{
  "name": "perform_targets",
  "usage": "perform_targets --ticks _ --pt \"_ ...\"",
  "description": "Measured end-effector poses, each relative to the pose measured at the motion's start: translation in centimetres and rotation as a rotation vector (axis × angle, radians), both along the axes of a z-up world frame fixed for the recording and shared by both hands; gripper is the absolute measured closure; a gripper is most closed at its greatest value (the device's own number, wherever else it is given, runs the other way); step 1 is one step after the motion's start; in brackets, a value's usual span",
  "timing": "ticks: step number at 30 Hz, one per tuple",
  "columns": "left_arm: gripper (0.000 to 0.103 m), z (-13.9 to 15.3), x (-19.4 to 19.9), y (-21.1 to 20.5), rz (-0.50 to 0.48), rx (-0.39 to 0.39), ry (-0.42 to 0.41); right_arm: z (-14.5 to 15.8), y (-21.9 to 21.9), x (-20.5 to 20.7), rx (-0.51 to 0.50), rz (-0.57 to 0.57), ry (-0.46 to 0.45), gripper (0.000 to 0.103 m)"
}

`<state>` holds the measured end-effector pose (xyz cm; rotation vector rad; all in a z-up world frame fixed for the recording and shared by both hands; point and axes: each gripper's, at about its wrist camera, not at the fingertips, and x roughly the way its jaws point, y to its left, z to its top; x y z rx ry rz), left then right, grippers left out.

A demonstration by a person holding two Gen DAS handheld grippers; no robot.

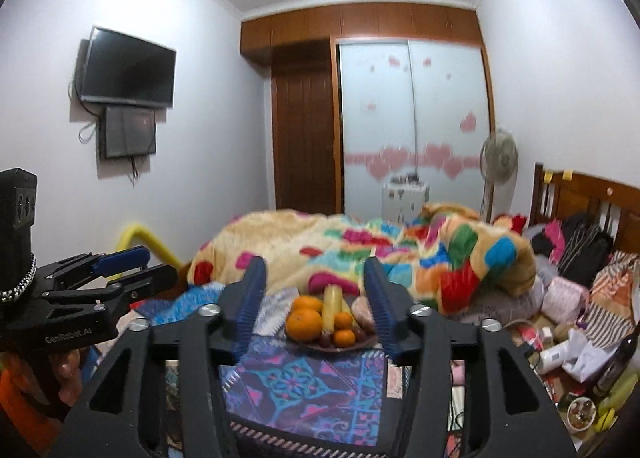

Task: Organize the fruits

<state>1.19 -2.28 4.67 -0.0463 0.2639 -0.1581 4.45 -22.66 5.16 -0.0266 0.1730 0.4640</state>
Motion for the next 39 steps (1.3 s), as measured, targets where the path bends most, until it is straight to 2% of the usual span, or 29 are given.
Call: perform_targets --ticks 2,3,5,6,11,14,39 --pt "0.03 0.3 -1.2 0.2 0.008 0.008 -0.031 0.0 0.5 -0.6 0.004 -0.004 -0.014 0.041" --pt "0.021 0.5 -1.9 0.3 0.019 0.021 -0.055 -0.1 0.6 -0.8 0.003 -0.009 -0.02 0.039" --pt "0.006 0.6 -2.9 0.4 0.045 0.033 -0.093 -0.1 0.9 -1.1 0.003 -0.022 -0.035 0.029" --pt "0.003 0.6 -3.3 0.4 0.054 0.031 -0.105 -0.1 0.9 -1.4 0.003 -0.029 -0.041 0.027" --pt "0.001 0.4 -3.6 0.7 0.062 0.02 -0.111 -0.3 1.1 -1.8 0.018 -0.046 -0.059 0.008" --pt "0.0 0.3 -3.6 0.9 0.068 0.017 -0.114 -0.3 0.7 -2.4 0.021 -0.072 -0.077 0.001" --pt "0.0 -0.4 -3.3 0.9 0.07 0.014 -0.106 -0.6 0.5 -3.6 0.036 -0.085 -0.074 0.0"
